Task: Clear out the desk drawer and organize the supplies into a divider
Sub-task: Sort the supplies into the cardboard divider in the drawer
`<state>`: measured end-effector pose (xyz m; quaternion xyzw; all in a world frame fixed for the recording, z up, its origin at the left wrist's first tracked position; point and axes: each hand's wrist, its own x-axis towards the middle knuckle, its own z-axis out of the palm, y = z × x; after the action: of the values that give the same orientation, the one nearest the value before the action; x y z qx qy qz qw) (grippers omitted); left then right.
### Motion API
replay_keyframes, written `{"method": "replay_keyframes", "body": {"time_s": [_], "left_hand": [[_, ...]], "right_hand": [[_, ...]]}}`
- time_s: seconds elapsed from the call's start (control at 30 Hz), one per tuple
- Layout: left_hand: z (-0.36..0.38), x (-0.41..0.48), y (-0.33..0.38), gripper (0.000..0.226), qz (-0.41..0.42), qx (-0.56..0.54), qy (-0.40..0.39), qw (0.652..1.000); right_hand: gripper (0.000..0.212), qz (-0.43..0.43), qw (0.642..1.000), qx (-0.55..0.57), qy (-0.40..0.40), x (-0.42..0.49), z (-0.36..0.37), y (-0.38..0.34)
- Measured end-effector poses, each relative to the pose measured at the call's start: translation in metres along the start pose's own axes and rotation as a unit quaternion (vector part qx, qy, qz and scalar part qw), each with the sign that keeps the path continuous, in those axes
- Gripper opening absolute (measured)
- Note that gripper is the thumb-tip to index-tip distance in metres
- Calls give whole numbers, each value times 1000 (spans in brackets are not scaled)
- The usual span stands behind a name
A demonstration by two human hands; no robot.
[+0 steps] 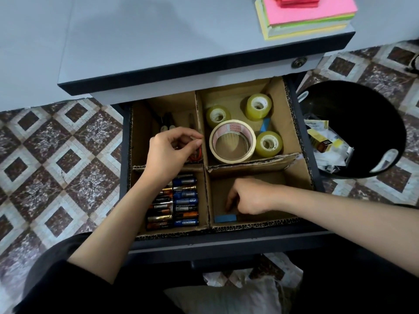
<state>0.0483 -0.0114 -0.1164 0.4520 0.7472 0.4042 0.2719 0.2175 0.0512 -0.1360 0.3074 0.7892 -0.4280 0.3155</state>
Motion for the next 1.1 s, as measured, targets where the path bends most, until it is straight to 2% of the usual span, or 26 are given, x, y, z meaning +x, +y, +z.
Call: {"method": "replay_keyframes", "body": {"time_s": [0.07,0.13,0.23,0.3,0.37,0.4,0.47,0.53,0.63,0.73,0.83,0.93,1.1], "left_hand": [[-2,0,2,12,-17,-14,-11,1000],[-4,2,5,10,-16,-2,-17,1000],[-1,7,18,10,44,76,11,996],[6,14,35,11,111,114,21,987],[18,22,53,13,152,156,-16,976],[27,26,60,15,148,177,-49,972],[48,38,73,19,106,224,-111,962],[69,55,80,22,71,284,-149,945],[96,75,84,24,20,373,-194,907],[118,86,85,14,-36,414,-196,888],[133,91,86,20,-85,404,-156,897],[144,91,88,23,-101,409,-114,900],[151,89,89,24,-127,391,-93,907]], "right_hand": [[37,-14,1000,-24,8,-13,-8,-6],[32,-50,998,-36,21,-29,-23,-11],[11,-78,995,30,49,-55,-56,-10],[8,-71,985,97,125,-69,-80,3],[11,-51,955,167,239,-76,-98,23],[12,-39,931,198,303,-75,-104,35],[14,-11,872,226,433,-70,-111,56],[14,23,831,214,513,-64,-116,71],[15,49,811,241,531,-58,-120,86],[25,56,807,279,517,-56,-124,95],[32,57,805,302,507,-57,-126,101],[28,54,807,308,501,-58,-128,104],[24,50,823,297,482,-59,-129,101]]}}
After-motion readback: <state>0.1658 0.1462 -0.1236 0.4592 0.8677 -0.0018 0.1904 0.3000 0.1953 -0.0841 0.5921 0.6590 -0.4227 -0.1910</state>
